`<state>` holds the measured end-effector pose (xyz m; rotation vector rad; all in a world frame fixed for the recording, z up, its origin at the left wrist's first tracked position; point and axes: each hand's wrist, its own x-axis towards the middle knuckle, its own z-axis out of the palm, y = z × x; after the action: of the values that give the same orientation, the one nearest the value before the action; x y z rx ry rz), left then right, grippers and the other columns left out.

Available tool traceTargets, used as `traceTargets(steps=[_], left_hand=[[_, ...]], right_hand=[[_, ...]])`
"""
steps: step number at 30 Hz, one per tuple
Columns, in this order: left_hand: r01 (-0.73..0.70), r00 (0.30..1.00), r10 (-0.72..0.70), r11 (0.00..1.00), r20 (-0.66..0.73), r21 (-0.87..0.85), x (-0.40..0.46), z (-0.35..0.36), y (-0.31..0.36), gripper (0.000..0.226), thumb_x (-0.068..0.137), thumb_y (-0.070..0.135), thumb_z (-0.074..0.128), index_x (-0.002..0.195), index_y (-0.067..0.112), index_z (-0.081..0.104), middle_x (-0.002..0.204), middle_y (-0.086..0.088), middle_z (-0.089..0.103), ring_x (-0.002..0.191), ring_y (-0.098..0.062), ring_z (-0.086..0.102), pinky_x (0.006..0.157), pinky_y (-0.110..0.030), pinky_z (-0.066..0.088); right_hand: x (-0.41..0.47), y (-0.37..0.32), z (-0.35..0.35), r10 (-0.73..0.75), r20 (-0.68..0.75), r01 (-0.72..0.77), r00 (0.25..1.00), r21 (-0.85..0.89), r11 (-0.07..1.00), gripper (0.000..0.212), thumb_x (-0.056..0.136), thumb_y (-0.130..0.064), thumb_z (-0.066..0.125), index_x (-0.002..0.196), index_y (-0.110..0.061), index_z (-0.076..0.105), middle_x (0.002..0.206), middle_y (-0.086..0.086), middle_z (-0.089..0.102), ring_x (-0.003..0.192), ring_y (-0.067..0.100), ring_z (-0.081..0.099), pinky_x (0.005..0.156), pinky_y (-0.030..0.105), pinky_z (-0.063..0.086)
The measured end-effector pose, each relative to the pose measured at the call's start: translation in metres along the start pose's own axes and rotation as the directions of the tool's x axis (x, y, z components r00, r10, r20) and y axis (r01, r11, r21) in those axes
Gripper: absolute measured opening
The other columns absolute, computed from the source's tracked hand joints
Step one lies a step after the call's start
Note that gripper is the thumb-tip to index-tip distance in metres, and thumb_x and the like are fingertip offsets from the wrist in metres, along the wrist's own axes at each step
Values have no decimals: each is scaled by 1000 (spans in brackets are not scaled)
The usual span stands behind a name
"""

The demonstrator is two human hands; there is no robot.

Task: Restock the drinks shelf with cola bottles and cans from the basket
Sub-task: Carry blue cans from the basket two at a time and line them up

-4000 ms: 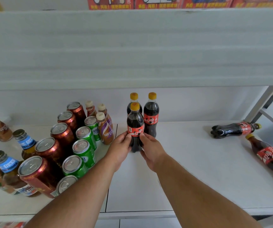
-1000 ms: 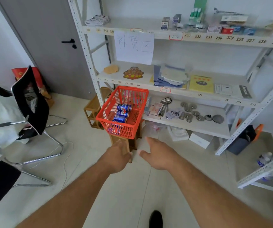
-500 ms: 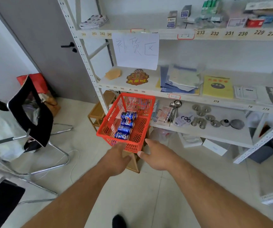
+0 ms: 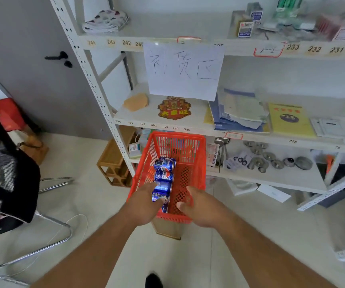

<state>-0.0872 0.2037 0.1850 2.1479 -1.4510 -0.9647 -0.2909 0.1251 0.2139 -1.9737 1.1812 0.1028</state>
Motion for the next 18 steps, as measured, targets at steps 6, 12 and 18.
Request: traceTargets(steps=[6, 12, 18], left_hand=[[34, 991, -35, 999, 127, 13, 57, -43, -31, 51, 98, 41, 62, 146, 38, 46, 143, 9, 59, 120, -17, 65, 99, -45, 59], [100, 971, -119, 990, 208, 100, 120, -45, -43, 71, 97, 49, 61, 159, 30, 31, 162, 2, 42, 139, -25, 54, 109, -50, 51], [140, 956, -188, 967, 226, 213, 174, -39, -45, 68, 100, 43, 63, 159, 32, 31, 157, 6, 43, 129, -23, 61, 100, -42, 57]], right_hand=[[47, -31, 11, 74, 39, -78, 996, 118, 990, 54, 103, -40, 60, 153, -25, 44, 150, -4, 54, 134, 19, 56, 109, 29, 44], [96, -17, 12, 135, 41, -140, 990, 220, 965, 49, 102, -40, 61, 147, -25, 49, 144, -3, 61, 110, 11, 57, 94, 26, 45], [158, 15, 14, 209, 86, -224, 974, 274, 935, 50, 101, -41, 63, 146, -23, 49, 143, 2, 61, 124, 23, 62, 104, 36, 50]])
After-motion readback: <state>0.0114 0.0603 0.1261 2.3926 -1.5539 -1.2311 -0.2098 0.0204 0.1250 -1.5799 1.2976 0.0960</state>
